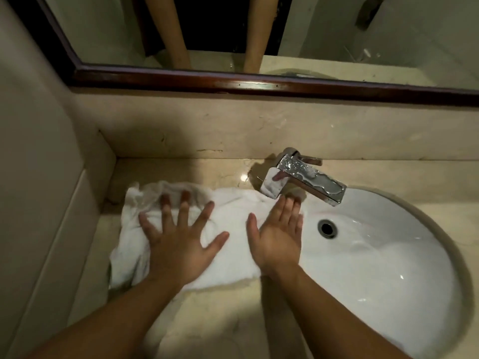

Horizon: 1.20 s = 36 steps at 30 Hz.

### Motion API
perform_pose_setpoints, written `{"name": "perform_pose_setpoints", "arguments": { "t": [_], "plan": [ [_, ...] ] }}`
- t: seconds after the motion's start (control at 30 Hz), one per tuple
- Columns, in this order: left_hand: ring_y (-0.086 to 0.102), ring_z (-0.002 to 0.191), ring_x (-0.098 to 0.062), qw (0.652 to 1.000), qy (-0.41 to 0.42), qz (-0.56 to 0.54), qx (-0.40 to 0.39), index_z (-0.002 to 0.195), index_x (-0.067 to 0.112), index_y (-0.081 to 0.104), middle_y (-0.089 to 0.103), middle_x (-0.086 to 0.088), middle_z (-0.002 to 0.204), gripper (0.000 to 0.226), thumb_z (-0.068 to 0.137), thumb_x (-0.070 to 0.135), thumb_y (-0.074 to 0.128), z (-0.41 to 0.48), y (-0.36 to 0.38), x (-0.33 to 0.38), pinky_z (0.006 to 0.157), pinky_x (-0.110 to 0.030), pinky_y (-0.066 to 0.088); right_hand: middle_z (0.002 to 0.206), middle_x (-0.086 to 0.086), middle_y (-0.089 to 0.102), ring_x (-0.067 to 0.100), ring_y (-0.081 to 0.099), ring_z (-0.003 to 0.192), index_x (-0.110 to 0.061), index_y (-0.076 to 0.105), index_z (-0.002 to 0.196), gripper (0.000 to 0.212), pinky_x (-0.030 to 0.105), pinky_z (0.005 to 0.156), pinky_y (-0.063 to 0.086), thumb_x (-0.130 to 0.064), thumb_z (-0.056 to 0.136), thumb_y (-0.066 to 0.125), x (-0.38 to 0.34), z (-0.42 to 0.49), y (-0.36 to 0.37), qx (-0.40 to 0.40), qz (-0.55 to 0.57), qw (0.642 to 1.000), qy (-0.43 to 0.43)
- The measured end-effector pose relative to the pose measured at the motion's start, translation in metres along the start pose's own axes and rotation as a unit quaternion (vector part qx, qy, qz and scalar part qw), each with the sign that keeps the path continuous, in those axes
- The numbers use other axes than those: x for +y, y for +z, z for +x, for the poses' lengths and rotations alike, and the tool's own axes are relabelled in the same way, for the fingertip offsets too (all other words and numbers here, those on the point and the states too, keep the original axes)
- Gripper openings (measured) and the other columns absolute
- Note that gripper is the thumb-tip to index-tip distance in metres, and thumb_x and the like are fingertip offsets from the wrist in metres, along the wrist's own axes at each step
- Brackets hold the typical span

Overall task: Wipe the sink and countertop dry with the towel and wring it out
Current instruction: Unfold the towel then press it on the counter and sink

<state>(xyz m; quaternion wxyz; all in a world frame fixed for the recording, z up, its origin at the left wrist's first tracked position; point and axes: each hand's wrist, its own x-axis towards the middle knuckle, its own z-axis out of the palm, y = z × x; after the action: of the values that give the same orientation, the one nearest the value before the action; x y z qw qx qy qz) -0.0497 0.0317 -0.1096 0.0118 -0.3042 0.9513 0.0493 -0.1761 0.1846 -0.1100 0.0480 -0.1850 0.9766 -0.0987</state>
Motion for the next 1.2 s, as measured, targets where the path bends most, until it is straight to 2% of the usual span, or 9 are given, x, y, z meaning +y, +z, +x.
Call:
{"name": "perform_pose_setpoints", "arguments": {
  "t": [0.1, 0.27, 0.37, 0.67, 0.8, 0.9, 0.97, 1.07, 1.2],
  "plan": [
    [0.002, 0.158, -0.041, 1.0, 0.009, 0.015, 0.012, 0.158, 0.056, 0.003, -0.001, -0.001, 0.174, 0.084, 0.083, 0.092, -0.001, 0.016, 0.005, -0.001, 0.115, -0.076, -0.004, 0.171, 0.018, -0.002, 0.031, -0.007, 0.158, -0.002, -0.004, 0.161, 0.09, 0.046, 0.128, -0.001, -0.064, 0.098, 0.012, -0.003, 0.007, 0.004, 0.002, 0.005, 1.0, 0.012],
    [0.011, 0.157, -0.041, 0.998, 0.048, 0.032, 0.009, 0.161, 0.05, 0.009, 0.01, -0.003, 0.173, 0.087, 0.085, 0.092, 0.008, -0.001, 0.004, -0.018, 0.114, -0.079, 0.001, 0.171, 0.016, -0.009, 0.03, -0.012, 0.158, -0.003, -0.004, 0.162, 0.088, 0.048, 0.128, 0.005, -0.062, 0.1, 0.017, -0.005, -0.027, 0.005, 0.0, 0.021, 1.0, 0.003],
    [0.006, 0.158, -0.039, 0.998, 0.06, 0.034, 0.0, 0.161, 0.049, 0.005, 0.003, -0.002, 0.174, 0.086, 0.086, 0.091, 0.013, -0.029, 0.005, -0.037, 0.113, -0.08, 0.002, 0.171, 0.015, -0.01, 0.03, -0.013, 0.158, -0.005, -0.004, 0.162, 0.087, 0.051, 0.128, 0.006, -0.064, 0.1, 0.015, -0.008, -0.062, 0.005, -0.019, 0.011, 1.0, -0.018],
    [0.017, 0.157, -0.039, 0.997, -0.014, 0.05, -0.057, 0.16, 0.047, 0.023, 0.016, -0.003, 0.172, 0.084, 0.086, 0.089, 0.024, -0.152, 0.001, -0.053, 0.114, -0.077, 0.007, 0.169, 0.016, 0.017, 0.031, 0.007, 0.159, -0.006, 0.025, 0.16, 0.081, 0.063, 0.123, 0.012, -0.061, 0.101, 0.033, -0.001, -0.159, 0.006, -0.026, -0.001, 0.993, -0.117],
    [0.013, 0.157, -0.04, 0.993, -0.037, 0.061, -0.093, 0.159, 0.044, 0.029, 0.015, -0.006, 0.172, 0.085, 0.087, 0.088, 0.023, -0.205, 0.0, -0.032, 0.113, -0.079, 0.008, 0.169, 0.012, 0.02, 0.029, 0.012, 0.158, -0.009, 0.028, 0.16, 0.082, 0.061, 0.124, 0.011, -0.061, 0.098, 0.041, 0.036, -0.205, 0.005, -0.032, 0.006, 0.988, -0.15],
    [0.012, 0.158, -0.04, 0.992, -0.051, 0.058, -0.1, 0.158, 0.045, 0.03, 0.016, -0.005, 0.172, 0.087, 0.084, 0.09, 0.029, -0.24, 0.003, -0.006, 0.114, -0.079, 0.007, 0.167, 0.012, 0.026, 0.029, 0.023, 0.156, -0.008, 0.031, 0.159, 0.086, 0.06, 0.124, 0.015, -0.061, 0.094, 0.049, 0.069, -0.232, 0.002, -0.017, 0.014, 0.991, -0.133],
    [0.012, 0.158, -0.04, 0.991, -0.062, 0.055, -0.104, 0.158, 0.047, 0.028, 0.017, -0.005, 0.172, 0.087, 0.083, 0.091, 0.033, -0.252, 0.0, 0.008, 0.114, -0.079, 0.007, 0.167, 0.01, 0.027, 0.028, 0.026, 0.155, -0.01, 0.031, 0.159, 0.086, 0.058, 0.124, 0.018, -0.063, 0.093, 0.045, 0.086, -0.244, -0.002, -0.011, 0.023, 0.993, -0.116],
    [0.01, 0.158, -0.04, 0.992, -0.045, 0.048, -0.11, 0.159, 0.05, 0.023, 0.016, -0.006, 0.172, 0.083, 0.086, 0.089, 0.031, -0.251, -0.005, 0.002, 0.114, -0.079, 0.008, 0.167, 0.012, 0.027, 0.029, 0.025, 0.155, -0.009, 0.03, 0.159, 0.088, 0.058, 0.123, 0.021, -0.064, 0.092, 0.045, 0.093, -0.248, -0.009, -0.009, 0.023, 0.994, -0.105],
    [0.012, 0.157, -0.039, 0.991, 0.012, 0.059, -0.118, 0.16, 0.049, 0.02, 0.021, -0.008, 0.171, 0.074, 0.093, 0.082, 0.021, -0.244, -0.012, -0.021, 0.113, -0.079, 0.011, 0.168, 0.019, 0.02, 0.034, 0.015, 0.157, 0.0, 0.029, 0.158, 0.095, 0.062, 0.123, 0.015, -0.068, 0.094, 0.045, 0.071, -0.246, -0.011, -0.016, 0.011, 0.995, -0.097]
  ]
}}
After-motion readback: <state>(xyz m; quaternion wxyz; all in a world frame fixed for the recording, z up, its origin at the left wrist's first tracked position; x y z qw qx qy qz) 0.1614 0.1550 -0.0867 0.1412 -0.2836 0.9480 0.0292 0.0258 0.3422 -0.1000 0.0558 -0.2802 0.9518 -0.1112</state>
